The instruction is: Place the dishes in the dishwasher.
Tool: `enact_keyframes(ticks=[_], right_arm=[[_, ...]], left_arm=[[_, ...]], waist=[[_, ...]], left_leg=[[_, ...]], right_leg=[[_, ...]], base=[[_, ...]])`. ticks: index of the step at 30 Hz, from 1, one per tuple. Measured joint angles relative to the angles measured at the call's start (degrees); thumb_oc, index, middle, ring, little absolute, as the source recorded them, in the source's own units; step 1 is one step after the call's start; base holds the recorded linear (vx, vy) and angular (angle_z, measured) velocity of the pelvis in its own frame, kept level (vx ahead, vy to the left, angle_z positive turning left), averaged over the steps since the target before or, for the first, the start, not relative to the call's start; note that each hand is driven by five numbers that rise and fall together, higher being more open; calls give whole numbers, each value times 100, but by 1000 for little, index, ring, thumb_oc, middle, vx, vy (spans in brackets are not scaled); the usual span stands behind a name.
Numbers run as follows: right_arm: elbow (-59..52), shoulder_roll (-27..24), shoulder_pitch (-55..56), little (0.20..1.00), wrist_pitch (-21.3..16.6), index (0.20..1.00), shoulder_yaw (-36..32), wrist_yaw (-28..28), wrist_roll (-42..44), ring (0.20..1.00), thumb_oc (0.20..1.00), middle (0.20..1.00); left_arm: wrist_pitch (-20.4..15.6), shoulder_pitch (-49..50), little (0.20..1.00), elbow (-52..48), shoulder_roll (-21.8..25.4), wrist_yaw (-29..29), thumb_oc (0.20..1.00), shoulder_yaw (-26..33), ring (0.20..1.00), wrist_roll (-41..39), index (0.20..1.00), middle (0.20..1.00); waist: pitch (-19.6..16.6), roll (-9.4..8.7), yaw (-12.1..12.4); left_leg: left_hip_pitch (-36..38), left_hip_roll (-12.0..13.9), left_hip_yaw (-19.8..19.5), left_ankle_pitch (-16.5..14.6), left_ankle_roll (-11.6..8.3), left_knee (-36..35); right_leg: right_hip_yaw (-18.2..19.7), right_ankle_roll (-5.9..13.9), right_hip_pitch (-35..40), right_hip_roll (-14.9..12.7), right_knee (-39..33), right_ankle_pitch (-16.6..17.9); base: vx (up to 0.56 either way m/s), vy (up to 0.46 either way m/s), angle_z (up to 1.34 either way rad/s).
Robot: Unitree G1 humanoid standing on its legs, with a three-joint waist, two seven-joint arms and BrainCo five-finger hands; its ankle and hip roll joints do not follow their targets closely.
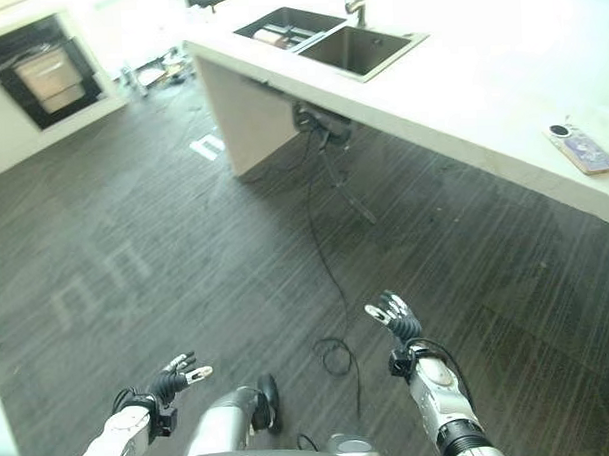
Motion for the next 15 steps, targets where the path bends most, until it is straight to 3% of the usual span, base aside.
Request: enact_keyframes(ticks=[1, 2, 3, 4, 6, 9, 10, 13, 14, 15], right_arm=[[14, -18, -15, 1000, 62, 1000, 60, 11, -5, 1000, 1000, 1000], [48, -32, 32, 1000, 88, 1000, 134, 19, -10, 1000, 1000, 1000], [153, 57, 154, 1000, 97, 1000, 152, 23, -50, 1000, 1000, 1000], [282, 131, 211, 1000, 80, 1000, 152, 85, -210, 1000, 1000, 1000], [247, 103, 186, 1000, 74, 1000, 116, 127, -213, 1000, 1000, 1000], [239, 172, 142, 1000, 86, 1000, 104, 140, -210, 1000, 1000, 1000], [228, 180, 140, 1000, 89, 1000, 103, 133, -209, 1000, 1000, 1000], [170, 325, 231, 1000, 126, 1000, -32, 46, -213, 1000, 1000, 1000], [101, 429, 221, 1000, 95, 1000, -50, 7, -215, 1000, 1000, 1000], [23, 514, 316, 1000, 73, 1000, -123, 4, -219, 1000, 1000, 1000]], left_arm=[[-28, -71, 1000, 26, -1, 1, 1000, 35, 1000, -3, 1000, 1000], [-27, -25, 1000, 43, -73, 1, 1000, 122, 1000, -4, 1000, 1000], [8, 56, 1000, 139, -108, 0, 1000, 164, 1000, -3, 1000, 1000], [24, 158, 1000, 202, -63, -21, 1000, 174, 1000, -3, 1000, 1000], [-50, -24, 1000, 275, -44, -39, 1000, 353, 1000, -3, 1000, 1000], [-55, -230, 1000, 351, 0, -46, 1000, 343, 1000, 6, 1000, 1000], [-51, -352, 1000, 402, 10, -48, 1000, 339, 1000, 13, 1000, 1000], [-31, -596, 1000, 380, 85, -65, 1000, 114, 1000, 107, 1000, 1000], [-35, -721, 1000, 306, 207, -112, 1000, 13, 1000, 110, 1000, 1000], [-15, -795, 1000, 340, 253, -111, 1000, -120, 1000, 112, 1000, 1000]], waist=[[-35, 47, 52], [-75, 155, 102], [-78, 104, 134], [-63, 56, 123], [-63, -108, 142], [-99, -60, 173], [-103, -57, 157], [-148, 84, 83], [-128, 91, 60], [-95, 82, -58]], left_leg=[[-301, -21, -318, 9, 17, -4], [-224, 115, -511, -169, 320, -214], [69, 141, -557, 594, 867, -61], [687, 20, -468, 979, 345, -185], [994, -306, -232, 615, 418, -210], [1181, -631, -224, -11, 461, 244], [1260, -737, -321, -139, 566, 308], [1634, -769, -728, -303, 729, 287], [1663, -868, -692, -551, 924, 438], [1752, -955, -788, -749, 941, 641]], right_leg=[[126, 123, 119, 8, -114, -62], [183, 333, 247, 60, 68, -132], [239, 554, 267, -62, 901, -357], [282, 562, -101, -176, 1255, -680], [216, 336, -931, -306, 1255, -593], [62, 427, -552, -533, 1013, -334], [-42, 435, -488, -604, 1155, -254], [-301, 631, -680, -590, 2227, 478], [-163, 633, -1317, -626, 3468, 1106], [43, 793, -2103, -837, 4980, 1927]], base=[[345, 185, -80], [406, 259, -97], [586, 440, -98], [597, 480, -74], [428, 368, -25], [352, 315, 14], [363, 378, 48], [259, 323, 64], [239, 288, 78], [183, 105, 56]])
